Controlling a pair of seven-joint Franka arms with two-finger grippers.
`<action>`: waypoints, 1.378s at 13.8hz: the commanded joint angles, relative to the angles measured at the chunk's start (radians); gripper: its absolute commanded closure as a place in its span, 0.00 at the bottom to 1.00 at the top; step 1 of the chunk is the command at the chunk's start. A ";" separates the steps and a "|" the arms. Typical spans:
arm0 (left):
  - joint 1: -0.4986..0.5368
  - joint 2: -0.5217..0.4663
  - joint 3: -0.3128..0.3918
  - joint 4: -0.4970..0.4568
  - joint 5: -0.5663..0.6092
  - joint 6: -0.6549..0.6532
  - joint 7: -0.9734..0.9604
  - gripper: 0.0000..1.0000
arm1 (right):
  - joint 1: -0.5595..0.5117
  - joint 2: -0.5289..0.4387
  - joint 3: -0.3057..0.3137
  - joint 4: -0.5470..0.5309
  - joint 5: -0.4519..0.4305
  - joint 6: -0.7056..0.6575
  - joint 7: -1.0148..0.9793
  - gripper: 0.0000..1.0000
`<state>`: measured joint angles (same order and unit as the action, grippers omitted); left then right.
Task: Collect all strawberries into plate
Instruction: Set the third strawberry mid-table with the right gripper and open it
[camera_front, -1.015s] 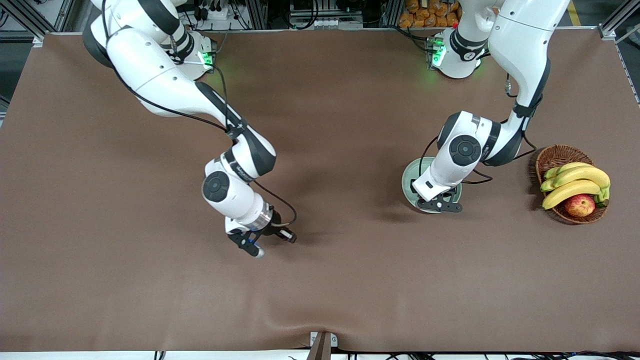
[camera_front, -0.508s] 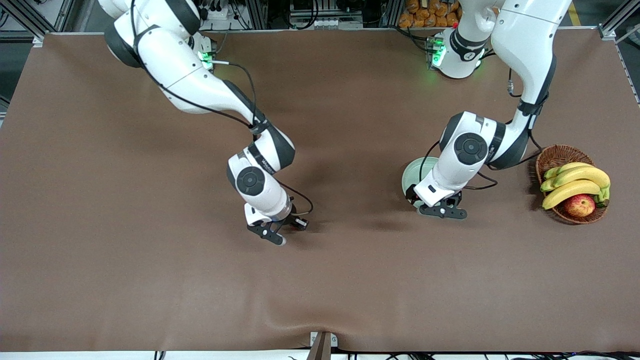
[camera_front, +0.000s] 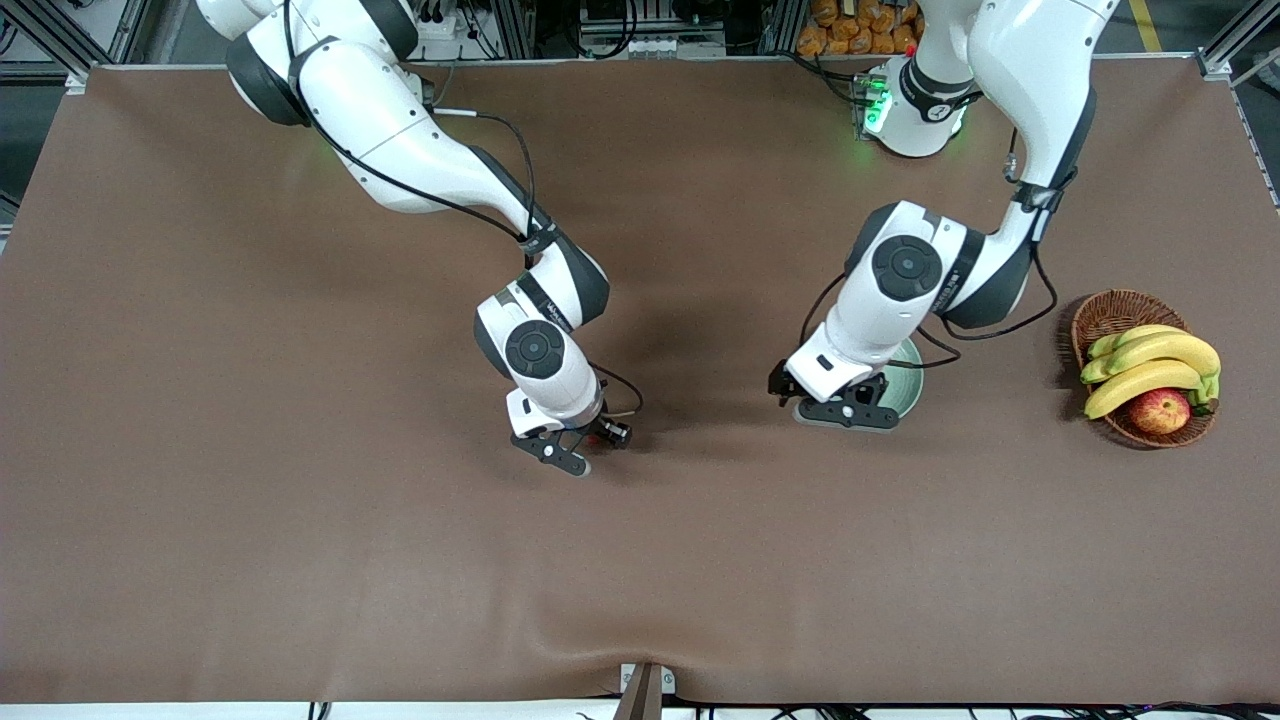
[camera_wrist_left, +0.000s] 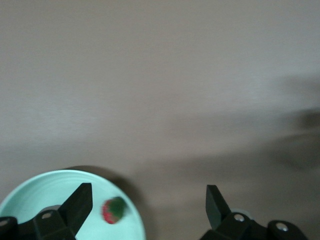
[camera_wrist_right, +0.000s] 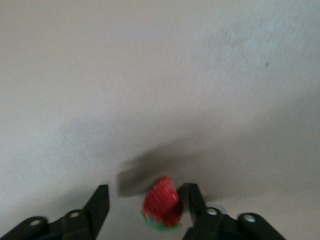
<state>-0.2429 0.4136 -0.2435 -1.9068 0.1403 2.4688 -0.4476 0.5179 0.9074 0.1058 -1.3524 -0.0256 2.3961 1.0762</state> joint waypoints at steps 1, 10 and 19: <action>-0.030 0.005 -0.008 0.031 0.010 -0.022 -0.078 0.00 | -0.056 -0.102 0.003 -0.010 0.001 -0.096 -0.004 0.00; -0.228 0.276 0.001 0.326 0.022 -0.021 -0.351 0.00 | -0.334 -0.327 0.005 -0.027 0.012 -0.489 -0.459 0.00; -0.360 0.479 0.036 0.515 0.022 0.151 -0.344 0.00 | -0.495 -0.637 0.005 -0.263 0.012 -0.522 -0.809 0.00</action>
<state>-0.5597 0.8459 -0.2344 -1.4514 0.1403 2.5739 -0.7855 0.0690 0.3767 0.0958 -1.4997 -0.0226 1.8597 0.3453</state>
